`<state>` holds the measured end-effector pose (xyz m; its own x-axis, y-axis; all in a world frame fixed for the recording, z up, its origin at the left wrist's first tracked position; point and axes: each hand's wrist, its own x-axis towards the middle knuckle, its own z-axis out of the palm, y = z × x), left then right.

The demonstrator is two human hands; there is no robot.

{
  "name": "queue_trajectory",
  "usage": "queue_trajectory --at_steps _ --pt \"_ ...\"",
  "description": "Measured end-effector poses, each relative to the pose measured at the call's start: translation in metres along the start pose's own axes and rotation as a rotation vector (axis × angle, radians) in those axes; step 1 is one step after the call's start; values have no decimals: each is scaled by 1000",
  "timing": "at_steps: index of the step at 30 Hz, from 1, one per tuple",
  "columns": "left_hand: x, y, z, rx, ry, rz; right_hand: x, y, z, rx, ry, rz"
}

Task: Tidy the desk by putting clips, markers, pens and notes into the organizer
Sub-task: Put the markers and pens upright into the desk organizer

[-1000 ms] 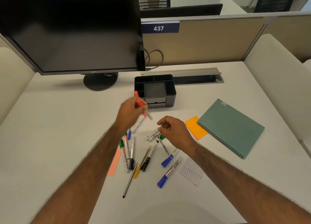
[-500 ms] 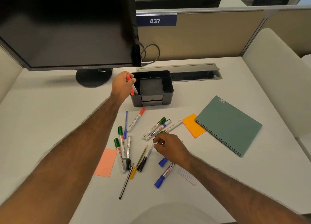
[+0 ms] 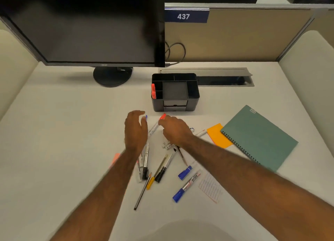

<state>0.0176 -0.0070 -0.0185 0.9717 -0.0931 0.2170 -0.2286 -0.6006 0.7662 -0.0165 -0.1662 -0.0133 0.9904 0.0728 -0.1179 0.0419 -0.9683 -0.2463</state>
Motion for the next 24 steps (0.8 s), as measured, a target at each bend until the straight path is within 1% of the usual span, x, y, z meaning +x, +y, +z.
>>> queue_trajectory --at_steps 2,5,7,10,14,16,19,20,22,24 --pt "-27 -15 -2 50 -74 9 19 -1 -3 -121 -63 -42" --pt "-48 -27 -5 60 -110 -22 34 -6 -3 -277 -135 -68" --pt "-50 -28 -7 63 -122 -22 37 -9 0 -345 -112 -90" --pt "-44 -27 -7 56 -166 -31 33 -7 6 -371 -59 -124" --pt "-33 -21 0 73 -270 -31 31 -3 4 -379 -71 -106" --pt "-29 -16 4 93 -327 -25 32 -3 -6 -307 -93 -121" --pt "-23 -5 9 41 -353 -45 34 -5 -28 -41 -92 -105" --pt "-20 0 9 27 -329 -51 35 -6 -37 51 -80 -98" --pt "-11 14 7 1 -231 -23 34 -8 -58 232 -46 -85" --pt "4 30 2 -85 -146 18 32 -11 -82 405 36 -60"
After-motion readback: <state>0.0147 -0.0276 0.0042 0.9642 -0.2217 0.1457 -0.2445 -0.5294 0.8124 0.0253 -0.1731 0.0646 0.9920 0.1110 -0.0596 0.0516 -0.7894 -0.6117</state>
